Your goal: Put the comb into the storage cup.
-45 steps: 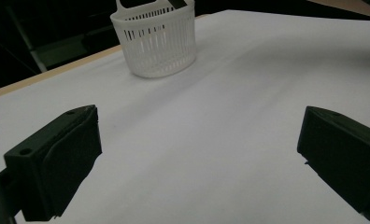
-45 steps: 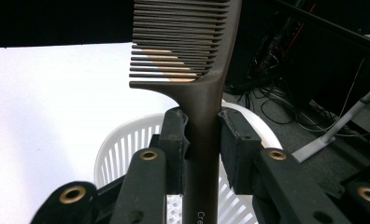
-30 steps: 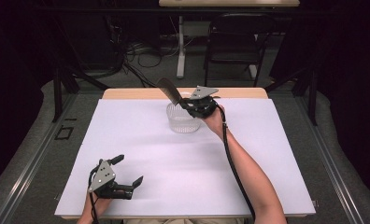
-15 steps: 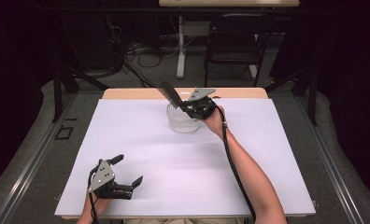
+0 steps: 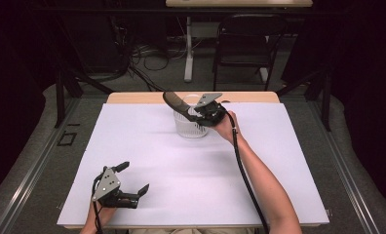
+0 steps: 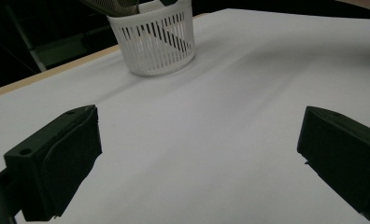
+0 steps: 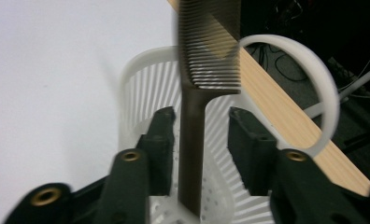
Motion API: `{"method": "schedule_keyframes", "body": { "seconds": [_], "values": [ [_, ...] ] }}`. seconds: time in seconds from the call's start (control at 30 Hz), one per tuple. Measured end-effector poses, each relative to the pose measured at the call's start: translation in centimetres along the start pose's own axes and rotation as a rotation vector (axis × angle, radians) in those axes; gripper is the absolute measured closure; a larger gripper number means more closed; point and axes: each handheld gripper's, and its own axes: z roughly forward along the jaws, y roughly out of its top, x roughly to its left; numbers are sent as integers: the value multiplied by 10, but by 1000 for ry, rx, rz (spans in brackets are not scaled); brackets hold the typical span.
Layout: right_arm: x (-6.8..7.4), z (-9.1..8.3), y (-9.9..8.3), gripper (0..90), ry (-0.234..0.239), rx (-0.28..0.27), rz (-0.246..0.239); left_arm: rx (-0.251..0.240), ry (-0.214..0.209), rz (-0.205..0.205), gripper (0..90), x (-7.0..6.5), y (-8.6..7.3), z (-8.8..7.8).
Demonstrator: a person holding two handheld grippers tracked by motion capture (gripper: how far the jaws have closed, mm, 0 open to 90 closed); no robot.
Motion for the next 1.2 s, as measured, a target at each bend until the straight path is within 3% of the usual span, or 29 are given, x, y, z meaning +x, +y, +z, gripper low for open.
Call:
{"method": "schedule_keyframes", "body": {
  "seconds": [0.17,0.47,0.77,1.2],
  "values": [
    [0,-8,3,482,11,8,-2,-1,2,1,0,0,0,0],
    [-4,-25,5,346,22,-11,60,-2,1,3,0,0,0,0],
    [-3,-39,4,195,48,-5,89,3,3,7,0,-1,0,0],
    [0,-62,-5,77,76,3,120,5,4,9,0,-2,0,0]
  ]
}}
